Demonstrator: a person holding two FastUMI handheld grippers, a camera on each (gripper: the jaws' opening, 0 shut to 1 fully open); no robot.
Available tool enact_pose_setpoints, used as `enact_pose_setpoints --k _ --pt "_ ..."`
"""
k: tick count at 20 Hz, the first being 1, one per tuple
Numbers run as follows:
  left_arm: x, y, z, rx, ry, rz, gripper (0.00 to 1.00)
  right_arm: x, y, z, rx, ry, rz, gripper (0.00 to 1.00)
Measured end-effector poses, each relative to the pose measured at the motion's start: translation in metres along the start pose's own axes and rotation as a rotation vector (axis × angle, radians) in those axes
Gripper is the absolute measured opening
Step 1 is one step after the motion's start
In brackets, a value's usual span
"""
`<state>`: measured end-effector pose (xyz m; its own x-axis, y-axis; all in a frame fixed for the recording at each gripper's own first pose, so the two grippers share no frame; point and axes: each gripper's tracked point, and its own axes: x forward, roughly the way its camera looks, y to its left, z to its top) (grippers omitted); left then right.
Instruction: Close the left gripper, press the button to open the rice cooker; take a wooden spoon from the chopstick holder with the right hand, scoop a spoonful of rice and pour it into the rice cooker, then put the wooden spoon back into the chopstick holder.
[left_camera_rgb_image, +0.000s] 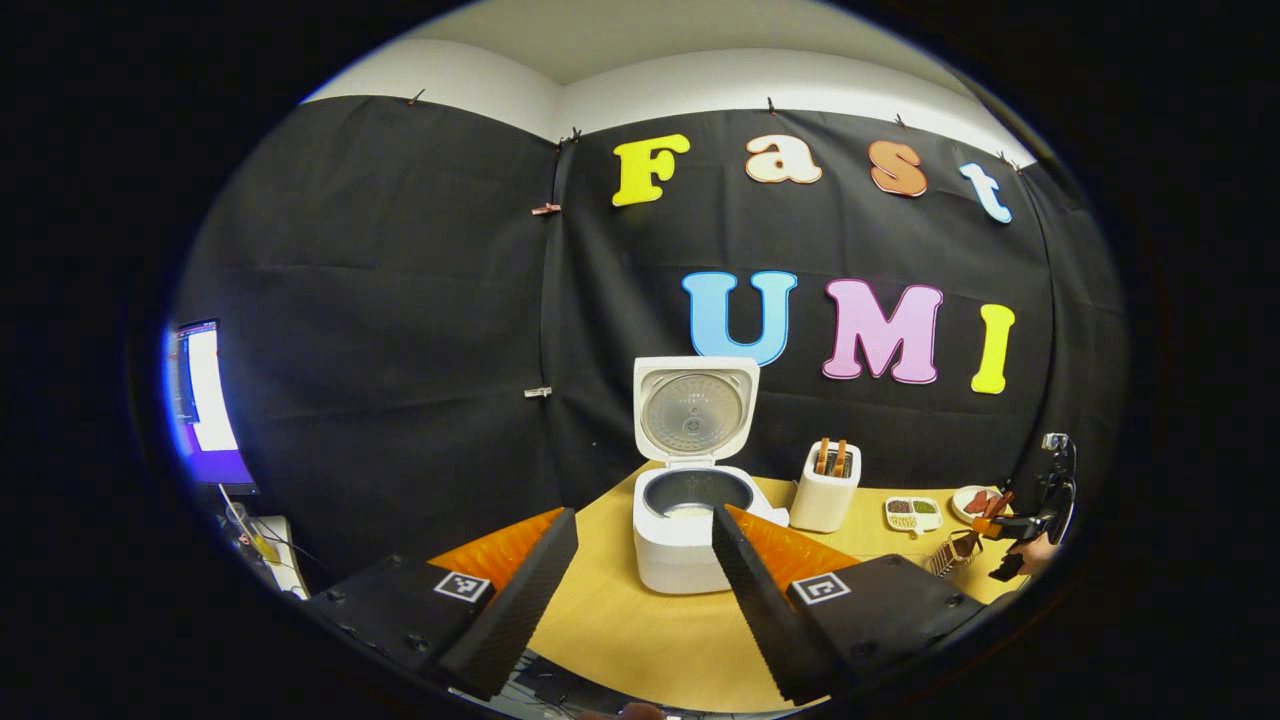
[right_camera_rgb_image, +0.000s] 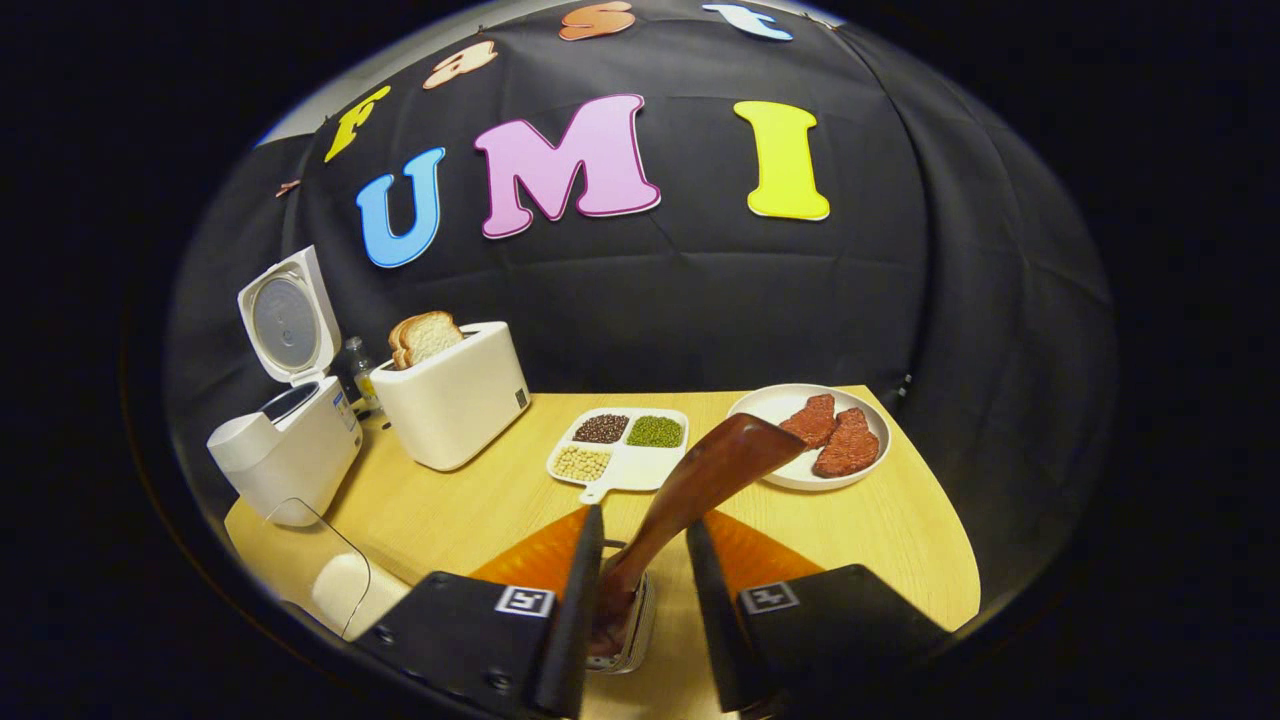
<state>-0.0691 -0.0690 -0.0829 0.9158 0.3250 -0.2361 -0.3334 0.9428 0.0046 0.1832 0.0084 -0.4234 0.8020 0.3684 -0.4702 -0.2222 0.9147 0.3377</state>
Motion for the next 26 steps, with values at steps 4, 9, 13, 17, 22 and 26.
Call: enact_pose_setpoints --k 4,9,13,17,22,26 --pt "-0.001 0.003 -0.006 -0.022 0.016 -0.002 0.94 -0.003 0.013 -0.010 0.048 0.042 0.054 0.33" --pt "-0.006 0.015 -0.013 -0.046 0.028 0.020 0.94 -0.004 0.029 -0.022 0.110 0.078 0.120 0.24" --pt "-0.011 0.022 -0.013 -0.065 0.030 0.025 0.94 0.000 0.031 -0.020 0.132 0.081 0.094 0.17" --pt "-0.013 0.030 -0.012 -0.057 0.029 0.028 0.94 -0.011 0.028 -0.002 0.090 0.035 0.077 0.18" --pt "-0.009 0.043 -0.008 -0.012 0.018 0.008 0.94 -0.026 0.026 0.048 0.070 -0.069 0.037 0.17" --pt "0.004 0.055 -0.008 -0.017 0.018 -0.023 0.94 -0.045 0.039 0.085 0.025 -0.135 0.024 0.18"
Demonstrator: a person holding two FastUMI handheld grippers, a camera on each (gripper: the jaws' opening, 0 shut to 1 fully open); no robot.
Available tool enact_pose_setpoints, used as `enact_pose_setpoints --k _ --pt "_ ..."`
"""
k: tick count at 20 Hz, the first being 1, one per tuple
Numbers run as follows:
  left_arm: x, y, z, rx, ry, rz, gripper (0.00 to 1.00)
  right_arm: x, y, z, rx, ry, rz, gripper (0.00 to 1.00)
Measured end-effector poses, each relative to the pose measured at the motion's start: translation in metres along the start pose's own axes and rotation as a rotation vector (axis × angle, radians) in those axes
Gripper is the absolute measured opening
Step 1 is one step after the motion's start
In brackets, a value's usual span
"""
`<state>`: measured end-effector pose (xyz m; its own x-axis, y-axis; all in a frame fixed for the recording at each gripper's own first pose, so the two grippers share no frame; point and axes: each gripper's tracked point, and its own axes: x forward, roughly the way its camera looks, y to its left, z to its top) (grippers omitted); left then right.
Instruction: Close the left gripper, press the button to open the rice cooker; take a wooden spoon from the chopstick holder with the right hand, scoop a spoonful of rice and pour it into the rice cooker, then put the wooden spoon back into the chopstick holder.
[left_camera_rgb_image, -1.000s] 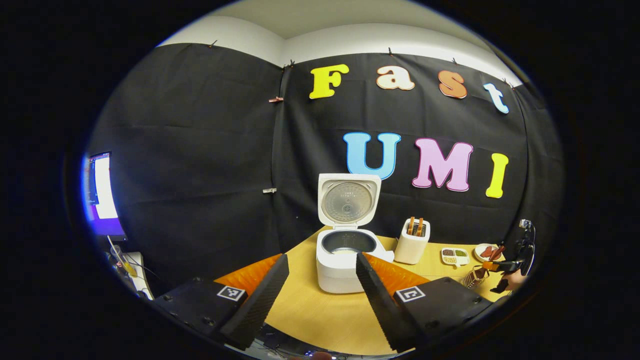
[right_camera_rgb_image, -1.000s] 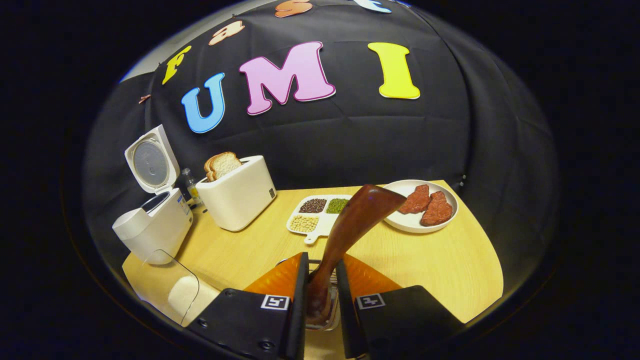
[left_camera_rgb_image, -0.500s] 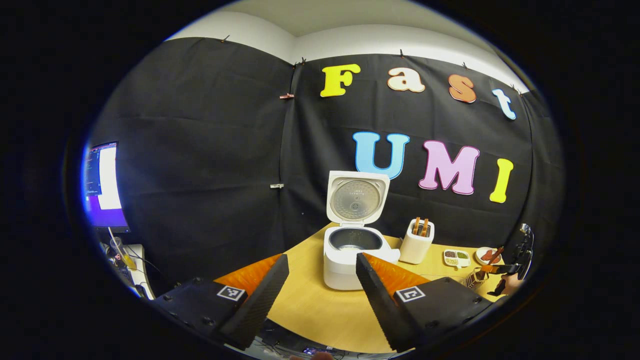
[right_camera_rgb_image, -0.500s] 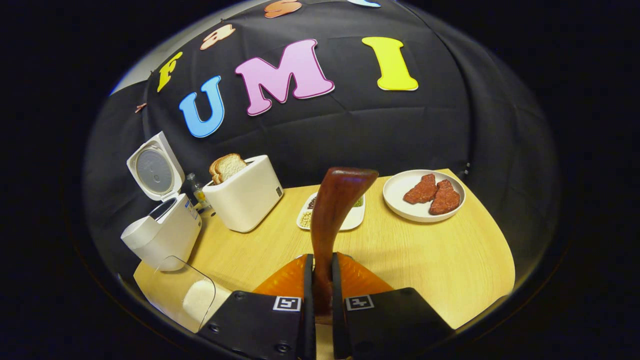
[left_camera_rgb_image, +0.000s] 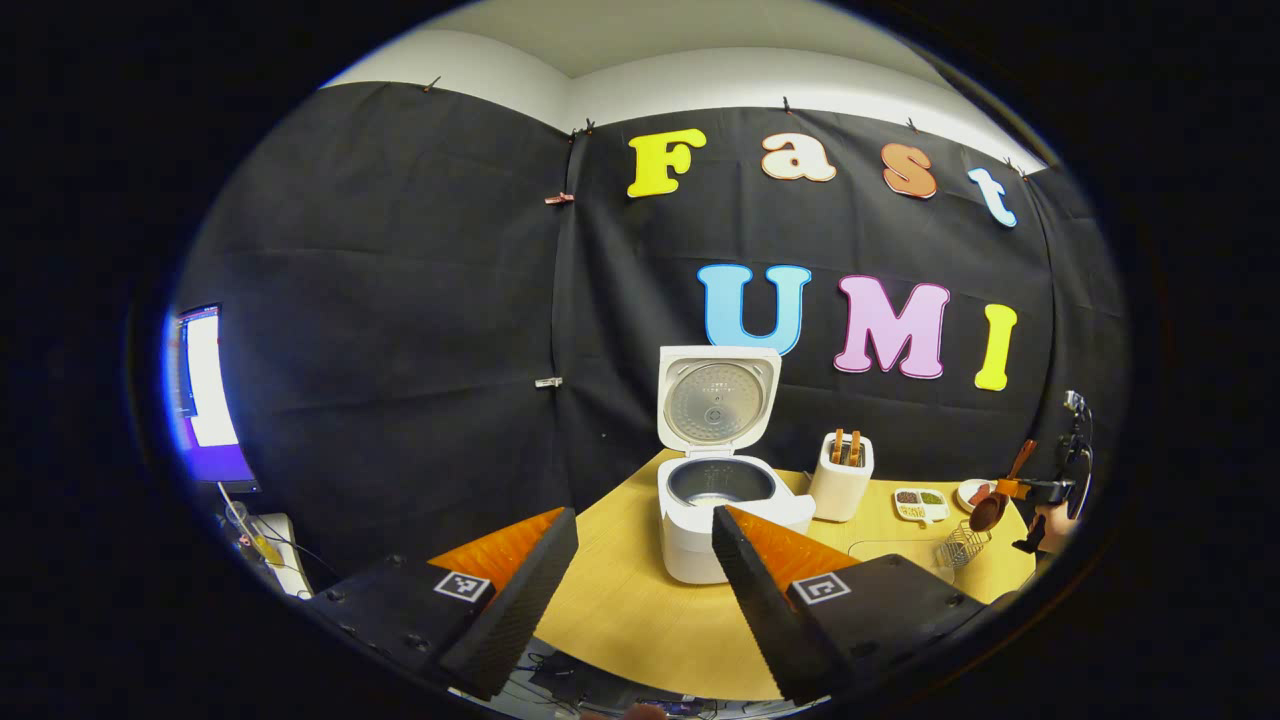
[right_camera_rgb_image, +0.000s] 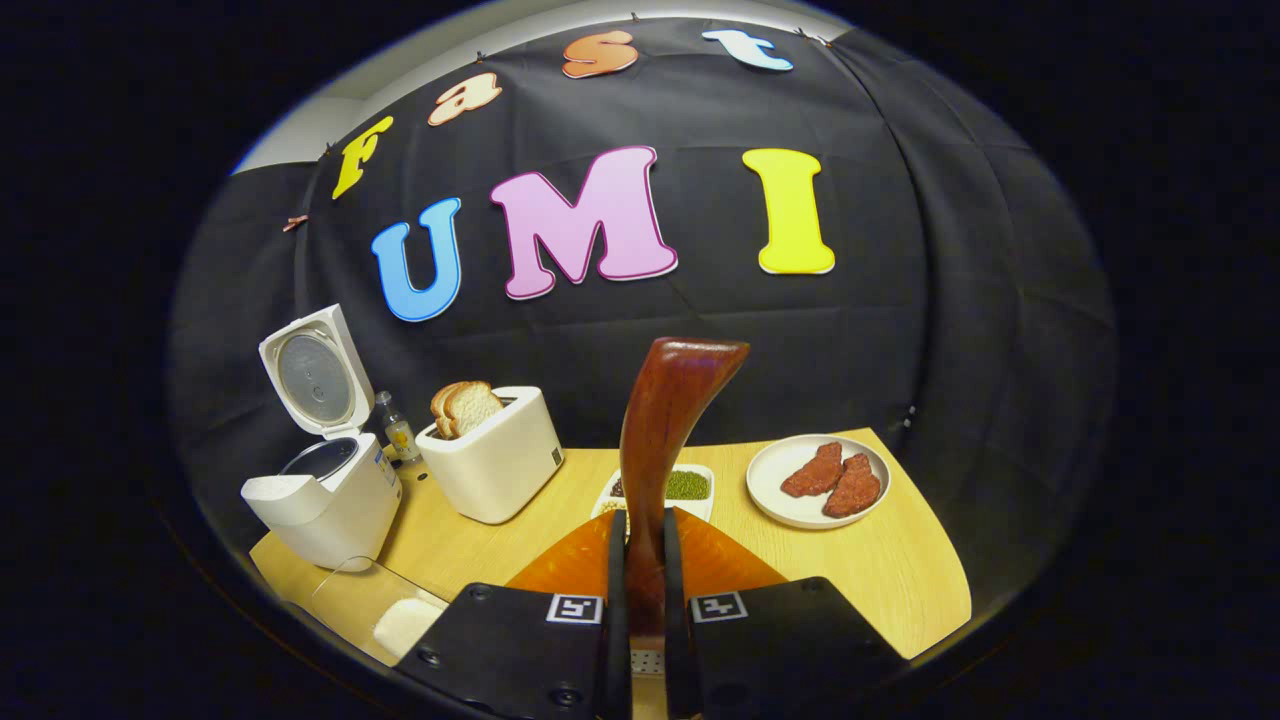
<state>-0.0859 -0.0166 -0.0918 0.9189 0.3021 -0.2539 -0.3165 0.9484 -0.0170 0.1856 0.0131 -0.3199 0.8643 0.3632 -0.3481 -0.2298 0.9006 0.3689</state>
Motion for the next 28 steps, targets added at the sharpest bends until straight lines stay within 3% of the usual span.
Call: enact_pose_setpoints --k 7,14,19,20,21,25,28 --pt "0.030 0.017 0.000 -0.014 -0.003 -0.068 0.94 -0.048 0.087 0.060 -0.010 -0.107 0.087 0.17" --pt "0.057 0.021 0.012 0.067 -0.039 -0.163 0.94 -0.068 0.178 0.019 -0.084 -0.059 0.154 0.17" --pt "0.066 0.024 0.005 0.051 -0.027 -0.220 0.94 -0.056 0.188 -0.065 -0.231 0.054 0.045 0.17" --pt "0.067 0.028 0.005 0.058 -0.026 -0.222 0.94 -0.053 0.190 -0.082 -0.279 0.080 0.024 0.22" --pt "0.068 0.032 0.006 0.067 -0.026 -0.226 0.94 -0.050 0.191 -0.097 -0.321 0.107 0.010 0.17" --pt "0.070 0.046 0.005 0.080 -0.029 -0.235 0.94 -0.044 0.189 -0.121 -0.491 0.122 -0.075 0.17" --pt "0.072 0.050 0.000 0.060 -0.019 -0.242 0.94 -0.040 0.188 -0.145 -0.553 0.161 -0.118 0.17"
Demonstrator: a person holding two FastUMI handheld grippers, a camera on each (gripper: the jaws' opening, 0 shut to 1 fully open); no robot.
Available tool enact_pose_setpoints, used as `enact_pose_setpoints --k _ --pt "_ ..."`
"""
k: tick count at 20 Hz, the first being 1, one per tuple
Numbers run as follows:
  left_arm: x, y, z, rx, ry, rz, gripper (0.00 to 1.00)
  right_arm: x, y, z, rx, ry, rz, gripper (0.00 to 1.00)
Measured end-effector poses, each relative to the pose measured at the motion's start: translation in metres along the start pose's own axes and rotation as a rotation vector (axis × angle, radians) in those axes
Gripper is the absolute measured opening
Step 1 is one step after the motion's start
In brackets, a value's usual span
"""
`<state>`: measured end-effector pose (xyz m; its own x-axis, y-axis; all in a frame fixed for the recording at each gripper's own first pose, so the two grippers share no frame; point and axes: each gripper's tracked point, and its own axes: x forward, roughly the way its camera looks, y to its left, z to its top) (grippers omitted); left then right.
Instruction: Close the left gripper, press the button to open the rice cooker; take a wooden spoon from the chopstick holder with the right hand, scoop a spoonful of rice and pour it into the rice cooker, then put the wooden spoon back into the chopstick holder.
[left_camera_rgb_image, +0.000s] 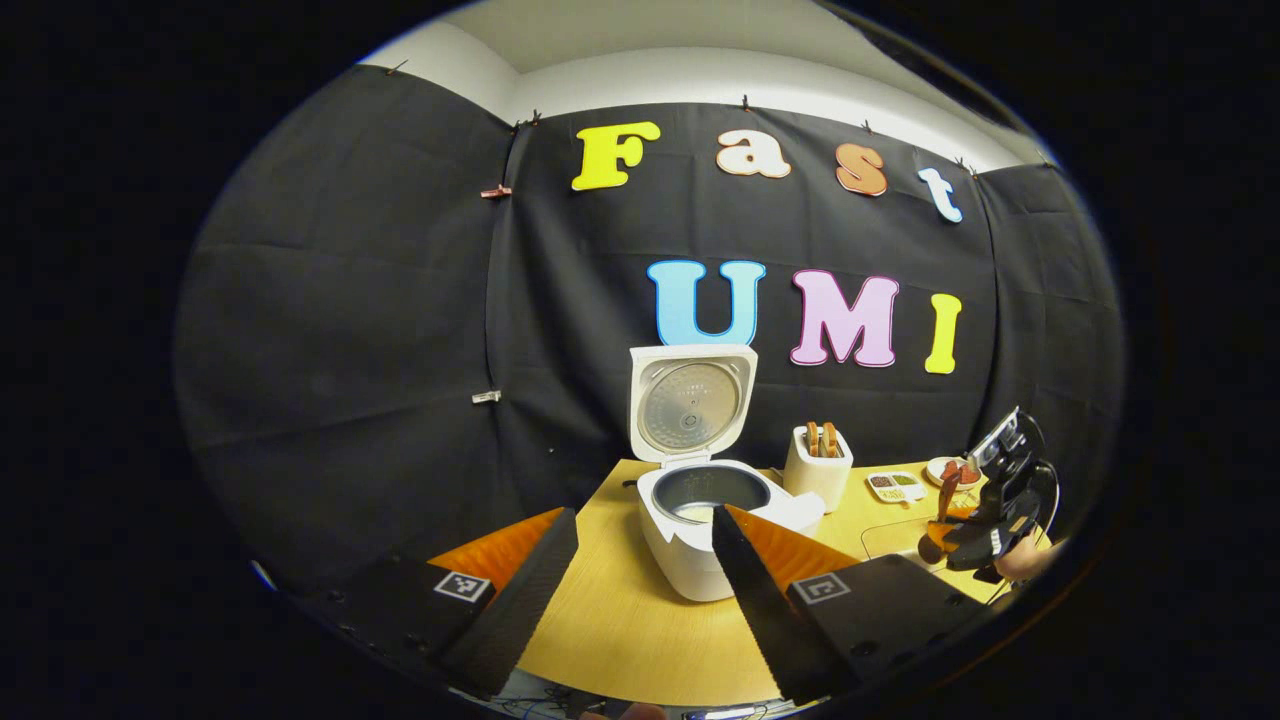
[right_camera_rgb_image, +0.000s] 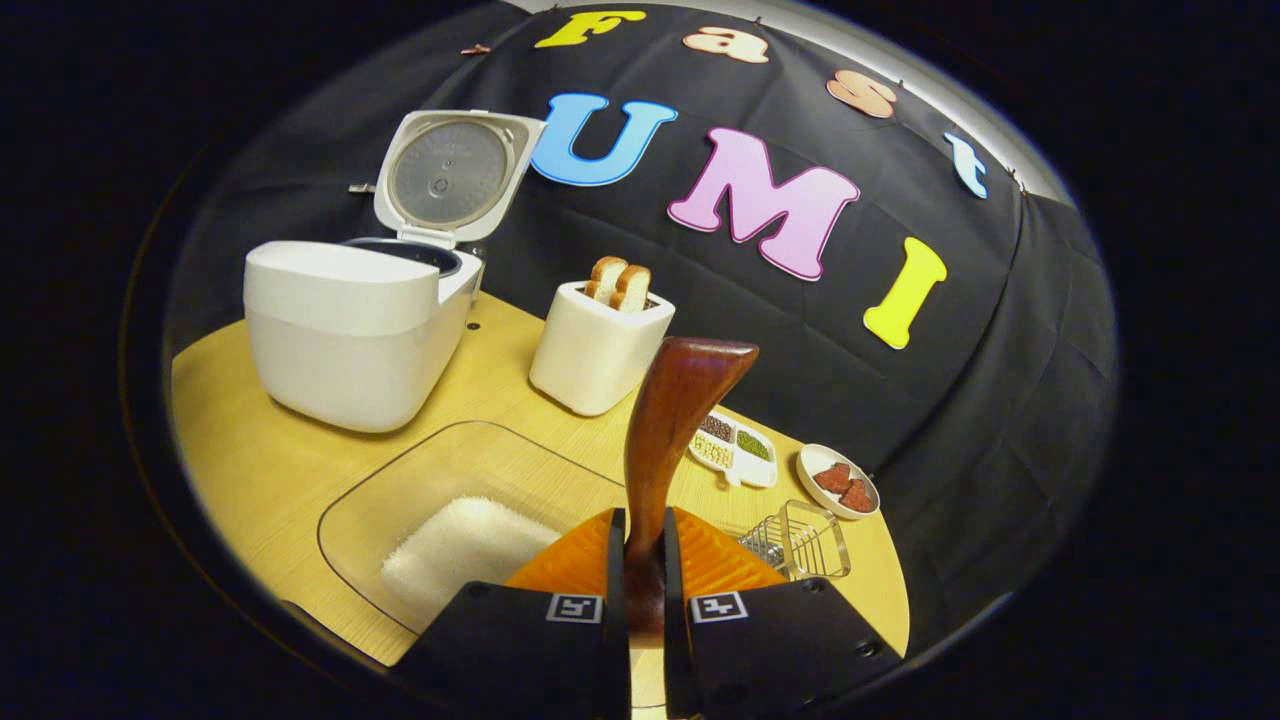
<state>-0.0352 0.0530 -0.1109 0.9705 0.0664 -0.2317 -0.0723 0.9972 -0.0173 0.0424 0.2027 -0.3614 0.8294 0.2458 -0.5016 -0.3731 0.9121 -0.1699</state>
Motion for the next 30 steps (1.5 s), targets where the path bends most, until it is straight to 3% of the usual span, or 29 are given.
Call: enact_pose_setpoints --k 4,9,14,21,26,30 --pt "-0.003 0.008 -0.004 0.006 0.004 0.006 0.94 0.002 0.019 -0.009 0.012 0.032 -0.015 0.17" --pt "-0.010 0.016 -0.005 0.000 0.009 0.024 0.94 0.003 0.047 -0.007 0.161 0.067 0.015 0.17" --pt "-0.017 0.020 -0.007 0.001 0.013 0.044 0.93 0.006 0.060 0.001 0.409 0.099 0.079 0.17" --pt "-0.018 0.021 -0.005 0.005 0.015 0.058 0.94 0.011 0.057 -0.003 0.895 0.141 0.179 0.18" --pt "-0.023 0.017 -0.004 0.014 0.018 0.063 0.94 0.009 0.044 -0.012 1.060 0.147 0.191 0.17" --pt "-0.028 0.012 -0.002 0.003 0.012 0.061 0.94 0.001 0.029 0.001 1.177 0.086 0.239 0.17"
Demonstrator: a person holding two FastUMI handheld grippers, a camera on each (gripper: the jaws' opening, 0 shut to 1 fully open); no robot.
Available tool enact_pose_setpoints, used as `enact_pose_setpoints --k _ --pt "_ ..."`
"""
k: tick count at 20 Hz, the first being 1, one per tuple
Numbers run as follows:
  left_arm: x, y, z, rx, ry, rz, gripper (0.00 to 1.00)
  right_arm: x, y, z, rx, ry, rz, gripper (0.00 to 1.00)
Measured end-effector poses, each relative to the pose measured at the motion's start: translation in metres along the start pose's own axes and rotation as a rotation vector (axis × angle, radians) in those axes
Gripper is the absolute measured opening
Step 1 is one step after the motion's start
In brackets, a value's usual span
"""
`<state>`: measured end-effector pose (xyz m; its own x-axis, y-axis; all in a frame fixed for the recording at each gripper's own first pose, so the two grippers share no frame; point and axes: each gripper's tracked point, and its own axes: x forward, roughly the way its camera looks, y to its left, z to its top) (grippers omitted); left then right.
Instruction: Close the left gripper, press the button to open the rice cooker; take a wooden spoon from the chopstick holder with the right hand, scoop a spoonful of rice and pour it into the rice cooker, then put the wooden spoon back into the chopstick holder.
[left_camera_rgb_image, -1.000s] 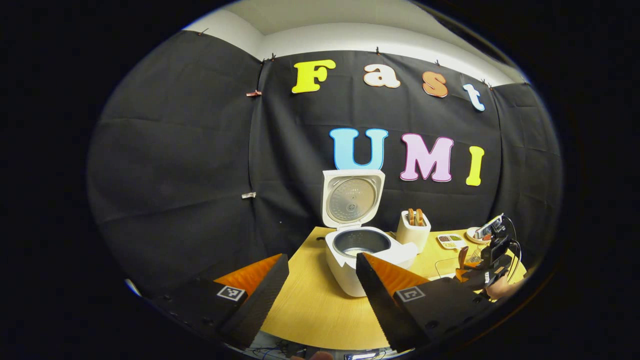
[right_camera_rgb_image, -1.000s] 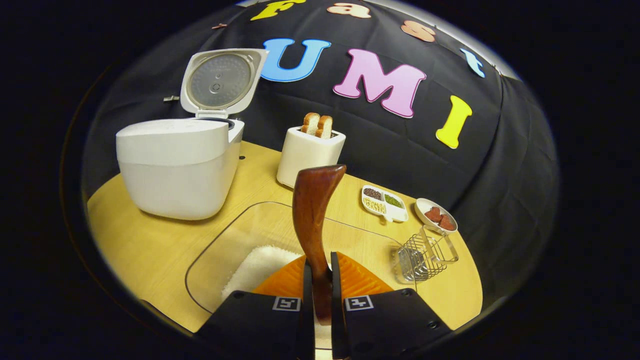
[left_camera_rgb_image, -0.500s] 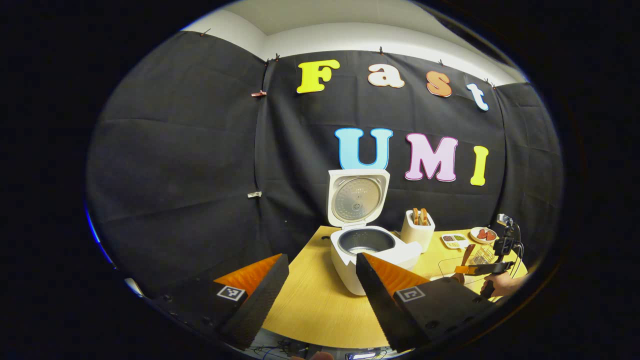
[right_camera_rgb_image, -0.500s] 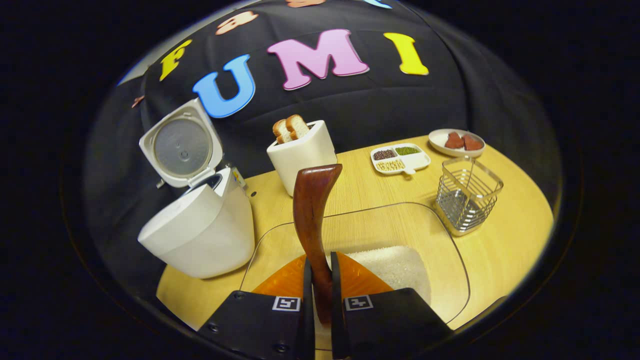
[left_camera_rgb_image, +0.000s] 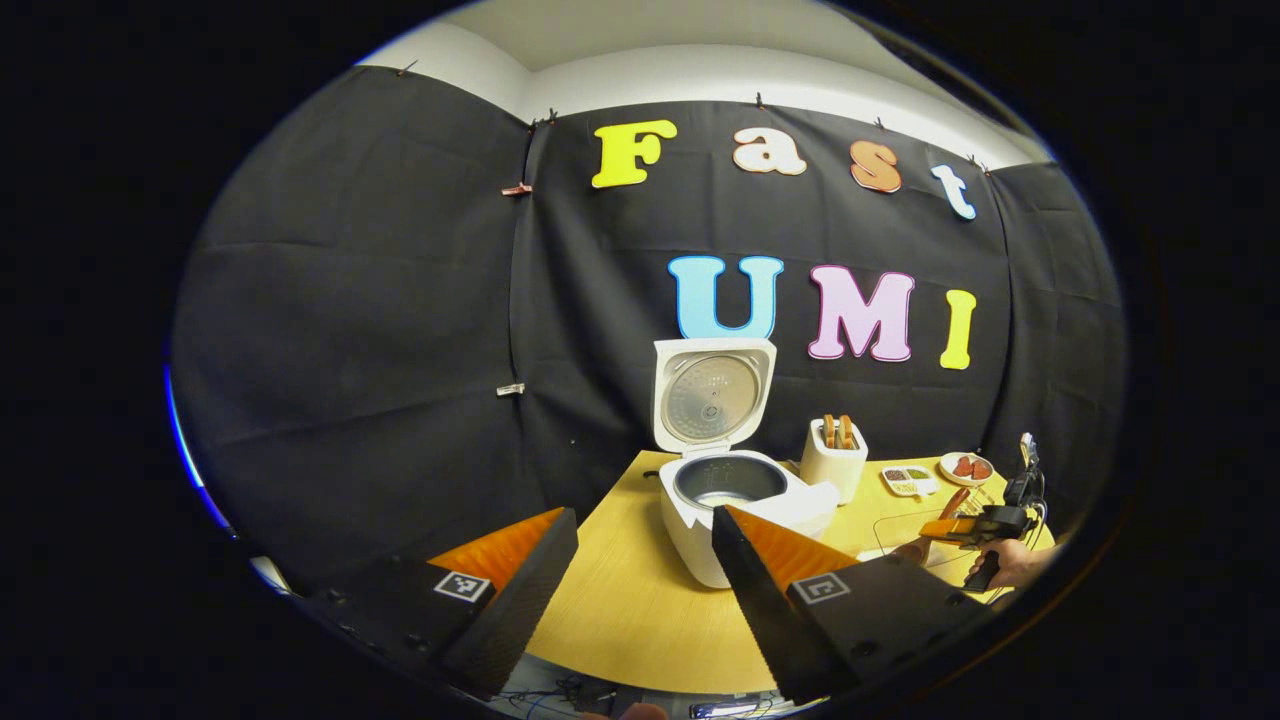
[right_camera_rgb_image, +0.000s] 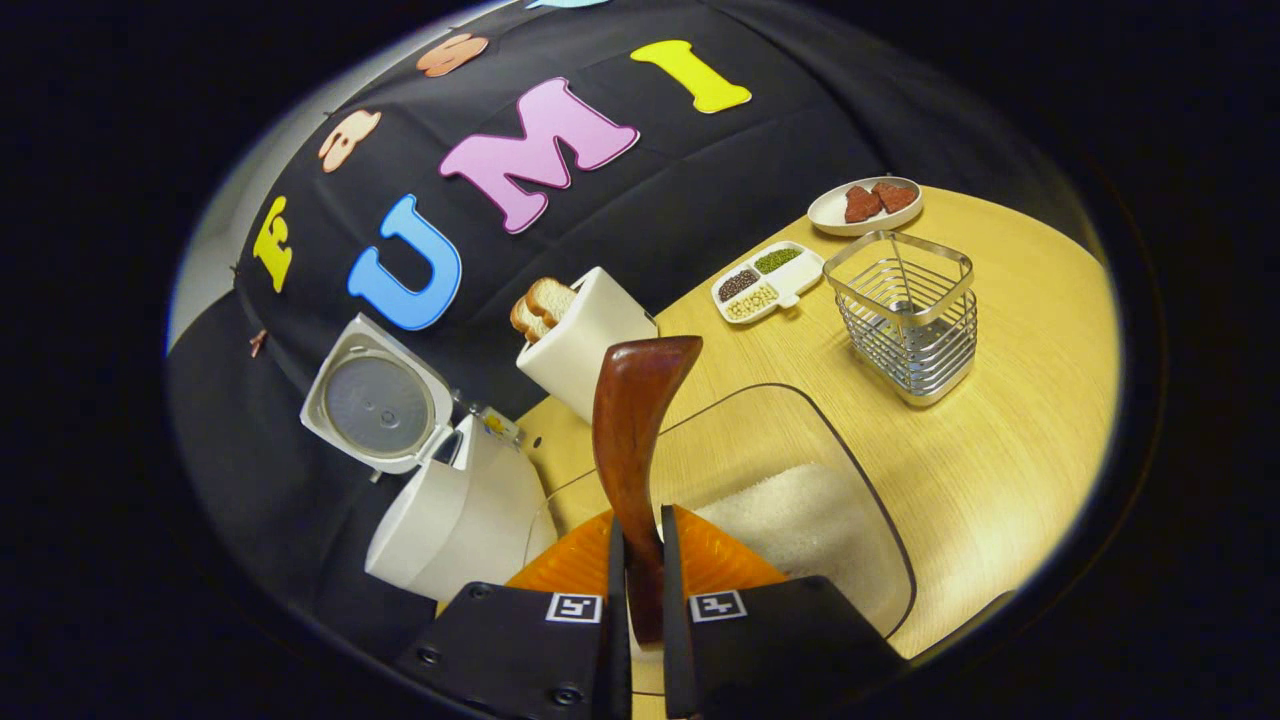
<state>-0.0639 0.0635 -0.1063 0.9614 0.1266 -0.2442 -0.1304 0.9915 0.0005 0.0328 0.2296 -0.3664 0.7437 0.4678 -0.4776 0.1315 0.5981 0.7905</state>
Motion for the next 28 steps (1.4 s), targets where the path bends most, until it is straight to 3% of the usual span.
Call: enact_pose_setpoints --k 5,17,23,28 --pt "-0.006 -0.004 0.004 0.000 -0.009 -0.007 0.94 -0.019 0.009 0.028 0.135 -0.054 0.096 0.17" --pt "-0.014 -0.013 0.006 -0.002 -0.021 -0.056 0.94 -0.047 0.011 0.062 0.292 -0.095 0.144 0.17" --pt "-0.006 -0.017 0.005 -0.025 -0.026 -0.081 0.94 -0.061 0.040 0.081 0.326 -0.092 0.195 0.17" --pt "0.003 -0.016 0.005 -0.009 -0.036 -0.098 0.94 -0.072 0.091 0.086 0.324 -0.070 0.236 0.17"
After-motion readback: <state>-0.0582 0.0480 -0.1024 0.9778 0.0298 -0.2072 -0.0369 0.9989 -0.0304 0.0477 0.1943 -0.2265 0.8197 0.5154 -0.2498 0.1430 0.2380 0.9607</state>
